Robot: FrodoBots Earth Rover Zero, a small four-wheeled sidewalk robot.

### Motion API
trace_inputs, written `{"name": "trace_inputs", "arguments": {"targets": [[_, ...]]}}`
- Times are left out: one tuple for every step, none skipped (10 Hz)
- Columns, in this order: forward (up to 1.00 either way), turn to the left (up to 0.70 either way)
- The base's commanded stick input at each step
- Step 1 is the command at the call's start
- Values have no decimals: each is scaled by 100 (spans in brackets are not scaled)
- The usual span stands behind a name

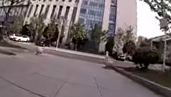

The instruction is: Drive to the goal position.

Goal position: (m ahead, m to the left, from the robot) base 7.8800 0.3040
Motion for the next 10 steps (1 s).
{"name": "trace_inputs", "arguments": {"targets": [[45, 0], [45, 0], [45, 0], [45, 0], [58, 0], [70, 0], [70, 0], [70, 0], [70, 0], [70, 0]]}}
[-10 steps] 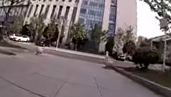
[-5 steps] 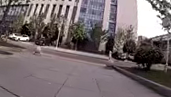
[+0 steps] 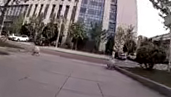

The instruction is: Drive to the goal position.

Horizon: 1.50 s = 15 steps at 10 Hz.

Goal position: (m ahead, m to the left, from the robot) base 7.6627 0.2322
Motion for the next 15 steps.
{"name": "trace_inputs", "arguments": {"targets": [[70, 0], [70, 0], [70, 0], [70, 0], [70, 0], [70, 0], [70, 0], [70, 0], [70, 0], [70, 0], [70, 0], [70, 0], [70, 0], [70, 0], [70, 0]]}}
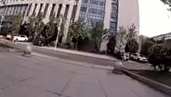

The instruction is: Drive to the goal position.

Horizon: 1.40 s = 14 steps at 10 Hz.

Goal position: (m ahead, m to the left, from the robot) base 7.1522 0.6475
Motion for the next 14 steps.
{"name": "trace_inputs", "arguments": {"targets": [[70, -3], [70, -10], [70, -8], [70, 0], [70, 0], [70, -3], [70, -10], [70, -8], [70, 0], [70, 0], [70, 0], [70, 0], [70, 0], [70, 0]]}}
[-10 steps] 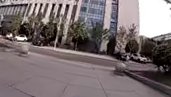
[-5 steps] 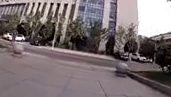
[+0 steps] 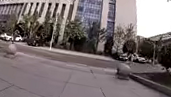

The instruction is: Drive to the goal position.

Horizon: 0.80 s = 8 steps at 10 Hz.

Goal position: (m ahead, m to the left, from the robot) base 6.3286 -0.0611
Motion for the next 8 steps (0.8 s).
{"name": "trace_inputs", "arguments": {"targets": [[70, 0], [70, -2], [70, -9], [70, -6], [70, -1], [70, 0], [70, -10], [70, 0]]}}
